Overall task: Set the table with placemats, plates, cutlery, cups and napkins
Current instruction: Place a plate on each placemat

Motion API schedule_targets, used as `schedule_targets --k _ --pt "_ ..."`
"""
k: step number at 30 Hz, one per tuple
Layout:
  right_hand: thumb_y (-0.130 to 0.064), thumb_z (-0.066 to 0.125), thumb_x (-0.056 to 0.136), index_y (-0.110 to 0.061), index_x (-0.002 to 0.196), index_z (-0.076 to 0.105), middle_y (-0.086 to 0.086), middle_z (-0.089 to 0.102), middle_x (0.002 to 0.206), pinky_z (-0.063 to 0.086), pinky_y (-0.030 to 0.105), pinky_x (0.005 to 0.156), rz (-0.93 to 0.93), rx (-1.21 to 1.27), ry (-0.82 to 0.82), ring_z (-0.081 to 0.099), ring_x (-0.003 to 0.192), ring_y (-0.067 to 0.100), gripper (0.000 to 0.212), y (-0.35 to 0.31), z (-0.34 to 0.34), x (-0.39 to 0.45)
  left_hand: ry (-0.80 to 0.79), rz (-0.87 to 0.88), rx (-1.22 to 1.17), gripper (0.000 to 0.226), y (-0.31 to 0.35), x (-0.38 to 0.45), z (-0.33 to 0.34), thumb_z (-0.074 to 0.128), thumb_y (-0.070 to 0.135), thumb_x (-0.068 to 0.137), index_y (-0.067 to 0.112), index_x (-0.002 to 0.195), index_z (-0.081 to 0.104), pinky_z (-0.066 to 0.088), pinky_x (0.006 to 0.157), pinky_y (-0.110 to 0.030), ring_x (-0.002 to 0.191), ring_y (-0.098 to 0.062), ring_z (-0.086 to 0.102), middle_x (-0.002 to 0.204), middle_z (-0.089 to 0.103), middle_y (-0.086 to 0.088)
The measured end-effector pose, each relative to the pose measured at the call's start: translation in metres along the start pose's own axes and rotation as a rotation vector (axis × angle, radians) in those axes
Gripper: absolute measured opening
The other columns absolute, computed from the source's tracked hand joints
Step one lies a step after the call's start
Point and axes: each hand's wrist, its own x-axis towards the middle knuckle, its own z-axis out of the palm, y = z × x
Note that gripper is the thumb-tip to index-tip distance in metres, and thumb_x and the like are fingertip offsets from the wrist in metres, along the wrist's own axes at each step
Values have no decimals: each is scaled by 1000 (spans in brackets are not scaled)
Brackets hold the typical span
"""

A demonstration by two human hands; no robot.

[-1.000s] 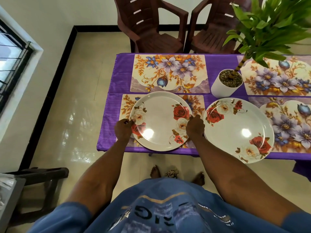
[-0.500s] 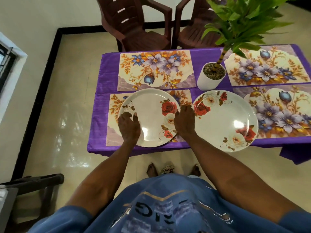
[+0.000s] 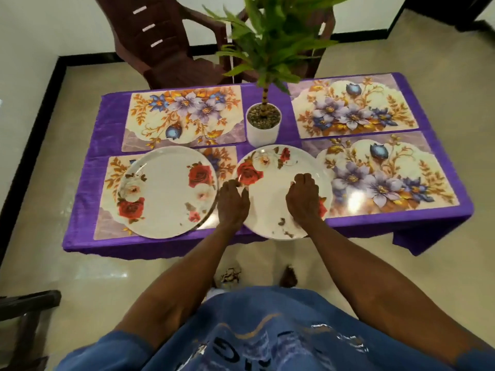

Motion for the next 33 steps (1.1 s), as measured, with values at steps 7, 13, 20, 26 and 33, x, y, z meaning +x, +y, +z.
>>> schedule_targets --k 7,13,20,26,33 --pt "-18 58 88 2 121 51 22 51 124 39 48 94 131 -55 -149 50 113 40 39 66 -31 12 136 -314 193 45 28 -15 19 59 29 92 2 127 50 36 103 -46 120 -38 48 129 52 -21" --pt "-21 58 90 1 122 51 22 52 125 40 44 95 175 -6 -259 51 115 39 39 91 -28 15 90 -450 156 40 19 -8 16 63 26 90 2 121 56 47 98 -45 116 -36 55 125 58 -18" --pt "-15 54 92 1 122 55 21 53 128 43 43 96 235 103 -261 51 118 36 33 89 -33 19 89 -443 151 32 16 0 7 64 23 92 -1 113 62 48 94 -40 109 -33 61 116 65 -18" --pt "-11 59 90 4 120 56 21 57 126 45 39 95 326 197 -215 54 117 35 34 84 -38 17 101 -487 -6 31 14 -3 1 62 17 91 -2 116 62 42 99 -37 116 -32 56 121 62 -18" --pt "-21 59 88 -4 126 53 14 58 127 48 39 92 433 414 -167 55 118 31 42 79 -45 12 237 -521 -290 32 21 -7 -6 59 15 90 2 120 56 43 96 -37 114 -32 55 123 58 -16"
